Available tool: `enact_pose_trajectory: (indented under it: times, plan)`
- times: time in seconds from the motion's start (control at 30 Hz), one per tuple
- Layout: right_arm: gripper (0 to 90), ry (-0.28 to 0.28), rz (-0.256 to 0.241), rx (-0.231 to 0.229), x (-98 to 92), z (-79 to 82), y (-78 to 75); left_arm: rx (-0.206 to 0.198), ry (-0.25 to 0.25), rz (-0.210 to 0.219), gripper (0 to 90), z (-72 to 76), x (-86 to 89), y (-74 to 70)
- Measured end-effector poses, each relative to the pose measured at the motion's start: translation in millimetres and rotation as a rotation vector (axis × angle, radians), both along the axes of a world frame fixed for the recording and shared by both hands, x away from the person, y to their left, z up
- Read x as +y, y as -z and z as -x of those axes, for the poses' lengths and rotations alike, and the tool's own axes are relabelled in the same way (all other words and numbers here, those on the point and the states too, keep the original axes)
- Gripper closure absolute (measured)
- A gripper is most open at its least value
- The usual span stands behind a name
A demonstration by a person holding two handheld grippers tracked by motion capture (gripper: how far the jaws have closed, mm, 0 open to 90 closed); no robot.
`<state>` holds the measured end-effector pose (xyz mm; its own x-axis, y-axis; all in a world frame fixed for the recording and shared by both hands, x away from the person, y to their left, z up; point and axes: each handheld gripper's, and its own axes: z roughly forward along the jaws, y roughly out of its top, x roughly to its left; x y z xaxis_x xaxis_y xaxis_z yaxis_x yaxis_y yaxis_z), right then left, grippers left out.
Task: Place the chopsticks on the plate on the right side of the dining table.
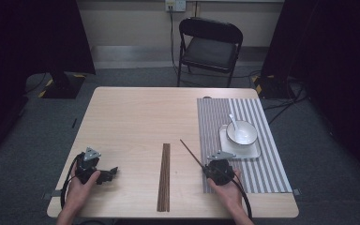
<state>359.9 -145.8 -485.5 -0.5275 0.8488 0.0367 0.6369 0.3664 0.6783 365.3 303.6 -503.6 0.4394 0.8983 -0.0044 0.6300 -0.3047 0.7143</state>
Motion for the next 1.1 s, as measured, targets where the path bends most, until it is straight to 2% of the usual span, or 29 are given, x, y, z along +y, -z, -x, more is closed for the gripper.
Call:
enact_pose_trajectory:
  times: [0.17, 0.3, 0.73, 1.1]
  plan:
    - [80.9, -0.011, 0.03, -0.031, 4.0, 1.3, 1.1, 0.0, 0.0, 0.0, 0.0, 0.0, 0.0, 0.0]
    - [85.6, -0.014, 0.046, -0.044, 5.3, 1.6, 1.3, 0.0, 0.0, 0.0, 0.0, 0.0, 0.0, 0.0]
    - [86.0, -0.002, 0.025, -0.029, 2.7, 0.9, -2.0, 0.0, 0.0, 0.0, 0.0, 0.0, 0.0, 0.0]
    - [86.0, 0.002, 0.002, -0.043, -4.2, 1.2, -9.7, 0.0, 0.0, 0.0, 0.0, 0.0, 0.0, 0.0]
